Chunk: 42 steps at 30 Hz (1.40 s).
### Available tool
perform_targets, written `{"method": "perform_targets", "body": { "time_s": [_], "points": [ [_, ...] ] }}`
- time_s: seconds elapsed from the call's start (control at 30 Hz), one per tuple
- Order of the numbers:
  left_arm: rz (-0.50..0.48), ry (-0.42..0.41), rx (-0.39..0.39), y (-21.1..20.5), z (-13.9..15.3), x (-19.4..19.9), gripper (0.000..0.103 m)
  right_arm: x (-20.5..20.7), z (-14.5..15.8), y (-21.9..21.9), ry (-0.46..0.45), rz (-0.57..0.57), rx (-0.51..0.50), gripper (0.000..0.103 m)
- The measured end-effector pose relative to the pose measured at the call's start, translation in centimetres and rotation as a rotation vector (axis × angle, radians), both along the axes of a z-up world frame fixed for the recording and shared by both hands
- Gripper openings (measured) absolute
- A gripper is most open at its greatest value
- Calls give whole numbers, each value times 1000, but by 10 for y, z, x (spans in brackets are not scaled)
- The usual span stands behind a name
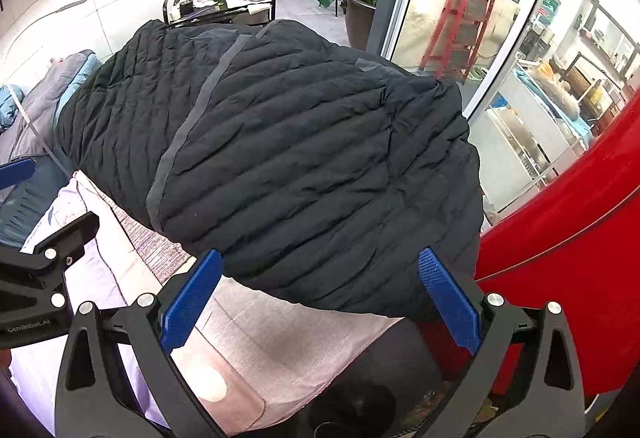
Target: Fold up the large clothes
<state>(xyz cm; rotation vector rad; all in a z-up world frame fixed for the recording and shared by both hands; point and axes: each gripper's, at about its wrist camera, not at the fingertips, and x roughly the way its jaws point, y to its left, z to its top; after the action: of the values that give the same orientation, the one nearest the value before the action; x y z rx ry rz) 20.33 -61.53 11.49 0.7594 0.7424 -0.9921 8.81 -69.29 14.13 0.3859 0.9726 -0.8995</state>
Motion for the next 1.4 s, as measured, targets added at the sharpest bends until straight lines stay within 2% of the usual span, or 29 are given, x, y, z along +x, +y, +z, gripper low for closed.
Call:
{"method": "perform_targets", "body": {
  "time_s": [0.67, 1.4],
  "points": [
    [16, 32, -19, 1, 0, 4, 97, 4, 0, 2, -4, 9, 6, 97],
    [39, 55, 2, 1, -8, 10, 97, 1, -3, 9, 4, 1, 16, 97]
  ]
}}
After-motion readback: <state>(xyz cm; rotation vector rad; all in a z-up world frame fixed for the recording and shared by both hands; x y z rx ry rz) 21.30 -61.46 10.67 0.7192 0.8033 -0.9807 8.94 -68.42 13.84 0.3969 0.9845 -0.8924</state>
